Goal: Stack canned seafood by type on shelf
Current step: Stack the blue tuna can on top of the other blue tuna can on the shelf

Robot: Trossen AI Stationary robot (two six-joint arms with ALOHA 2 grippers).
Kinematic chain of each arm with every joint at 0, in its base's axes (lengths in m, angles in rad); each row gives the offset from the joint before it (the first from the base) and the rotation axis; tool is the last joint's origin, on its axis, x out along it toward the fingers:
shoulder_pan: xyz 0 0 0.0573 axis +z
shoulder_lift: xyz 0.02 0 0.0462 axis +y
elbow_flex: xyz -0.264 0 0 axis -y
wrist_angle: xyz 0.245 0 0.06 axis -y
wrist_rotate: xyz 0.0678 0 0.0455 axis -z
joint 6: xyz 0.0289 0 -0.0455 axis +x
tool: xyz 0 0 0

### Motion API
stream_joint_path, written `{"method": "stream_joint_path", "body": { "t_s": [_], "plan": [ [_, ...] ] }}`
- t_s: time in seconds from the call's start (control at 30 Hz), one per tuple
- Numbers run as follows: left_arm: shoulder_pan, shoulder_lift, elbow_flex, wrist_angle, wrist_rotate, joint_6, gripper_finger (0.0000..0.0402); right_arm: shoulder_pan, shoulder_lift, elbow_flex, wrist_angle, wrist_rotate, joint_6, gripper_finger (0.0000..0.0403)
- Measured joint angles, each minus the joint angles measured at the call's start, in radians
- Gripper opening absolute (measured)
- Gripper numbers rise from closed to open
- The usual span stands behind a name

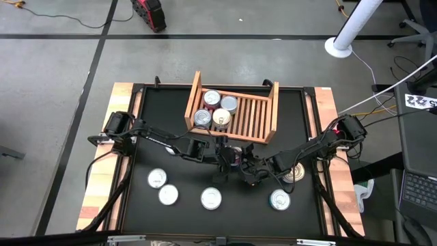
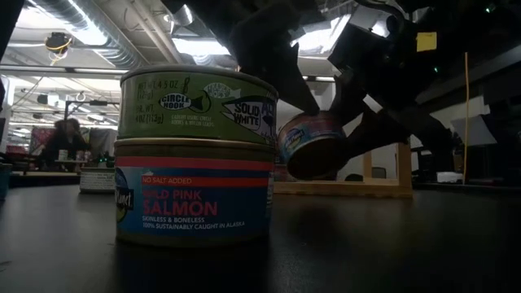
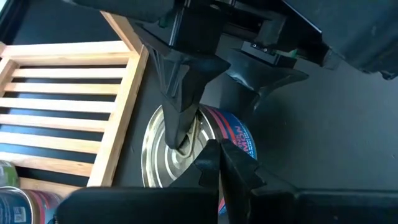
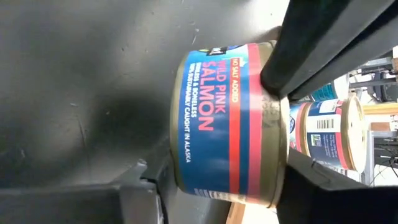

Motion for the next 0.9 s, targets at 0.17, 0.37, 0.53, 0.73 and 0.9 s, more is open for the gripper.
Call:
{"method": "stream_joint_path", "body": {
  "t_s": [0.17,0.37,0.53,0.73,0.9],
  "plan": [
    [-0.001,-0.004,0.0,-0.002,0.001,0.009,0.0024,0.0,0.0,0.0,0.002,0.001,0.0,0.0197],
    [-0.003,-0.082,0.001,-0.031,0.005,-0.023,0.0093,-0.001,0.001,0.009,-0.005,0.003,-0.025,0.0186],
    [-0.002,-0.181,0.001,-0.124,0.002,0.028,0.0131,-0.014,0.001,0.058,-0.001,0.005,-0.091,0.0192],
    [-0.002,-0.293,0.002,-0.293,-0.066,0.0,0.0138,-0.092,0.001,0.112,-0.002,0.042,-0.201,0.0191],
    [-0.002,-0.371,0.002,-0.442,-0.089,-0.047,0.0139,-0.183,0.001,0.154,-0.001,0.059,-0.31,0.0194]
  ]
}}
